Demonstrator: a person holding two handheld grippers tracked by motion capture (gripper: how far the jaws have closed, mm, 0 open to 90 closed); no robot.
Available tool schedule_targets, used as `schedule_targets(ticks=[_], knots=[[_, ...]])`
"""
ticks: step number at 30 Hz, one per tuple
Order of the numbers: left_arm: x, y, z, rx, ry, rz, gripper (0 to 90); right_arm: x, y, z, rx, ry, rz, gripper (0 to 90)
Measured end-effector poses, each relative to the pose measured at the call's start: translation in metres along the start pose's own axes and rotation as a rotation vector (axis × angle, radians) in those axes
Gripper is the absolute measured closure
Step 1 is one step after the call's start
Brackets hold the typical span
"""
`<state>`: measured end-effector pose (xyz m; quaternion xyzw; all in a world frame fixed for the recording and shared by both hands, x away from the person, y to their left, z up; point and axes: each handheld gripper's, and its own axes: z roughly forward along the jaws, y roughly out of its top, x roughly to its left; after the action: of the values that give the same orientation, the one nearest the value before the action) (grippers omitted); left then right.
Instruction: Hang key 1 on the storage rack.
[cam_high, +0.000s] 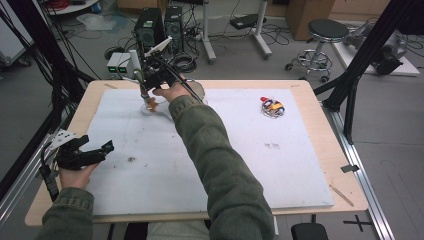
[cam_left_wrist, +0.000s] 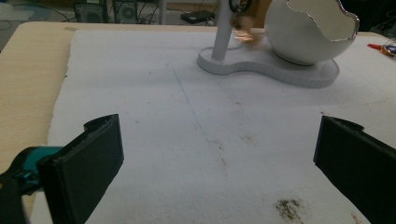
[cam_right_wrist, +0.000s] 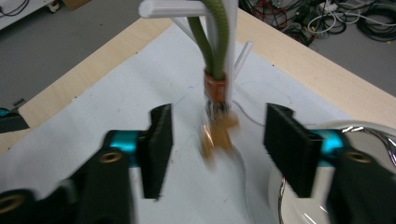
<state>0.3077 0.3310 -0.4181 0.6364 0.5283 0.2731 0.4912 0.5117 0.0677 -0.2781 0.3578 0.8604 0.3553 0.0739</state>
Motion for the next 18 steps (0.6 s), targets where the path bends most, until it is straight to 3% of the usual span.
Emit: schedule_targets(ticks=[1,3,5,6,9,11,18], knots=[[0.0,0.0,0.0,0.003,0.0,0.002,2.0,0.0,0.0,0.0,0.0,0.0,0.0,35.8],[0.0,0.0,0.0,0.003,0.001,0.004,2.0,-0.003,-0.003,-0.006,-0.006,-0.011,0.024,20.3],[0.0,0.0,0.001,0.003,0.002,0.003,2.0,-0.003,-0.003,-0.009,-0.009,-0.021,0.027,18.0],[0.0,0.0,0.001,0.003,0.002,0.004,2.0,-0.005,-0.005,-0.014,-0.015,-0.04,0.024,10.9],[-0.001,0.0,0.001,0.0,0.002,0.005,2.0,-0.007,-0.006,-0.02,-0.02,-0.046,0.031,9.6],[-0.001,0.0,0.001,0.002,0.002,0.006,2.0,-0.009,-0.007,-0.026,-0.02,-0.043,0.033,1.4],[-0.001,0.0,0.0,0.004,0.005,0.007,2.0,-0.021,-0.019,-0.046,-0.039,-0.066,0.031,0.9]])
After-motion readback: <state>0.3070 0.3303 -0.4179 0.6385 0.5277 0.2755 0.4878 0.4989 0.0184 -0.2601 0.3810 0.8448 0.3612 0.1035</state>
